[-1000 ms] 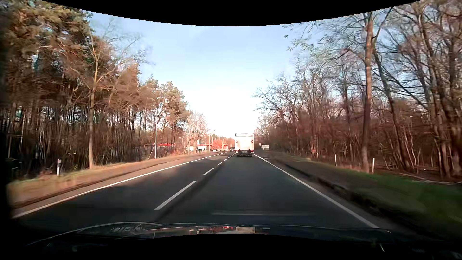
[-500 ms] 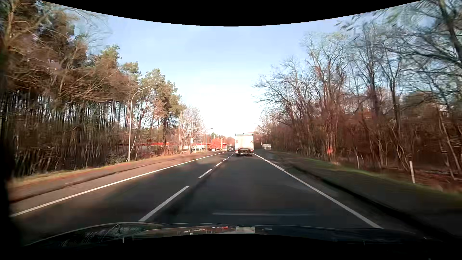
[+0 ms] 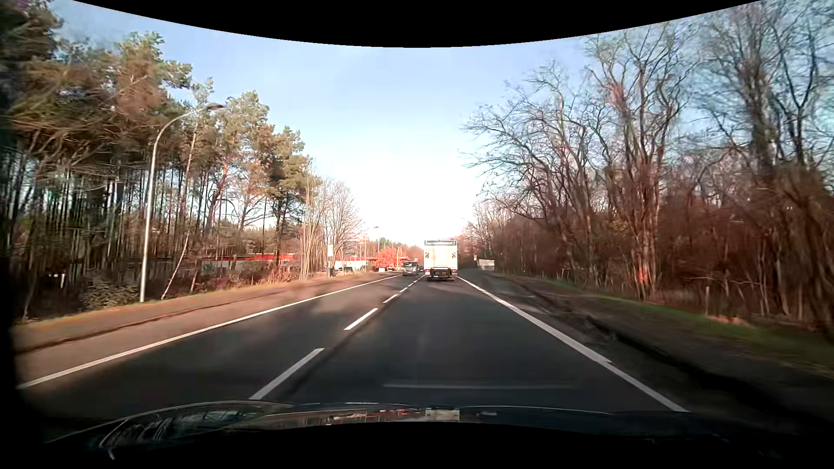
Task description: Follow the waypoints while adhering to traffic rules and regulations
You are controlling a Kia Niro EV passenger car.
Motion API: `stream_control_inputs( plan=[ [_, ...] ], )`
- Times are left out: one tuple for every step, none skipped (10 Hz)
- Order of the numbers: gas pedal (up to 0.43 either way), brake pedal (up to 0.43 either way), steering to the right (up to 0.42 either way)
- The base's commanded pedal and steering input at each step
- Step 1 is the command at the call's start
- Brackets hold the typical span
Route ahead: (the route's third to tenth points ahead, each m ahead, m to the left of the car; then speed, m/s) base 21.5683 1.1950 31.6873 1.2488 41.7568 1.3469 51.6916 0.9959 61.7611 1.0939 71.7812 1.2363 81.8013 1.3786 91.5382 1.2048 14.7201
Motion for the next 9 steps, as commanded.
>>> stream_control_inputs(
  plan=[
    [0.177, 0.0, -0.001],
    [0.177, 0.0, -0.001],
    [0.177, 0.0, -0.001],
    [0.177, 0.0, -0.001],
    [0.177, 0.0, -0.001],
    [0.177, 0.0, -0.001],
    [0.177, 0.0, 0.0],
    [0.177, 0.0, 0.0],
    [0.177, 0.0, 0.0]
  ],
)
